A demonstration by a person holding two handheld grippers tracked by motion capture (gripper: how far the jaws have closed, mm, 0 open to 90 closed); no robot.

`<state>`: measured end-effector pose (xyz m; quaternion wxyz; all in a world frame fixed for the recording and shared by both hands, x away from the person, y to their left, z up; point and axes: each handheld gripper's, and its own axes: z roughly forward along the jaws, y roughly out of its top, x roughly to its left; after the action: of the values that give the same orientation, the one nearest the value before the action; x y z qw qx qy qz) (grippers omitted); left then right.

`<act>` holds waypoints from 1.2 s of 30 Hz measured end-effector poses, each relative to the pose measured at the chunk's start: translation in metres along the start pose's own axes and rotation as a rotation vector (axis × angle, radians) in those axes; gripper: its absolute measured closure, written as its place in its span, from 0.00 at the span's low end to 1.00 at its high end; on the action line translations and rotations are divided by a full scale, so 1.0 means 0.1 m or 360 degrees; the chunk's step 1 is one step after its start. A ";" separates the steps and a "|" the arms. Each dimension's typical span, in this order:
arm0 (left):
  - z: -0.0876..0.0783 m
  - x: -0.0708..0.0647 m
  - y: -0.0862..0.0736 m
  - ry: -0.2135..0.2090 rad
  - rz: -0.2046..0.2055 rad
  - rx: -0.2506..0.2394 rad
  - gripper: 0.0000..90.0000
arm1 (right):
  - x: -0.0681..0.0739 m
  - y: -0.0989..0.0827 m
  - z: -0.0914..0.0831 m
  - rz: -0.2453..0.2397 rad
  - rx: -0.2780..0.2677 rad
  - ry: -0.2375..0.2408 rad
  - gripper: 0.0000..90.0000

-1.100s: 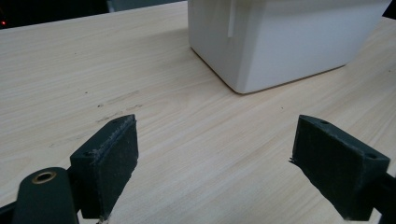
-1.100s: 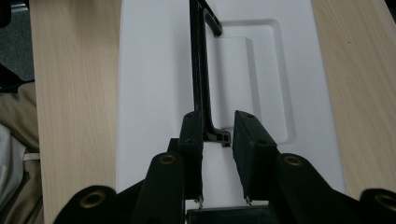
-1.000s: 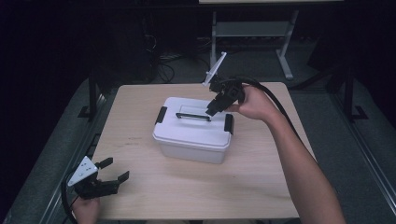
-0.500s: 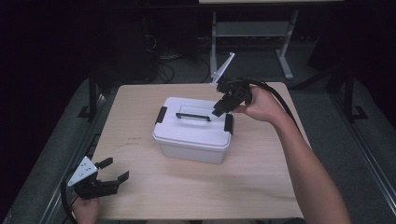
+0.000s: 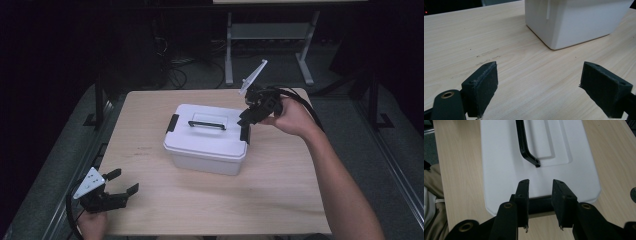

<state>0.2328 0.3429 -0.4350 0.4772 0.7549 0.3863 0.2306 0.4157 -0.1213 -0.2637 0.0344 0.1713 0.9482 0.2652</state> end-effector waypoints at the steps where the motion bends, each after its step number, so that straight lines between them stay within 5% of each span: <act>1: 0.00 0.00 0.00 0.0001 0.0001 0.0001 0.15 | 0.00 -0.02 -0.01 0.0010 0.0002 -0.0004 0.73; 36: 0.03 0.01 0.00 -0.0001 0.0005 0.0007 0.15 | 0.00 -0.65 -0.19 0.0186 -0.0026 -0.0076 0.65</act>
<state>0.2356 0.3425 -0.4359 0.4753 0.7566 0.3856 0.2301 0.3929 -0.1826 -0.2806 0.0427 0.2324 0.9333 0.2703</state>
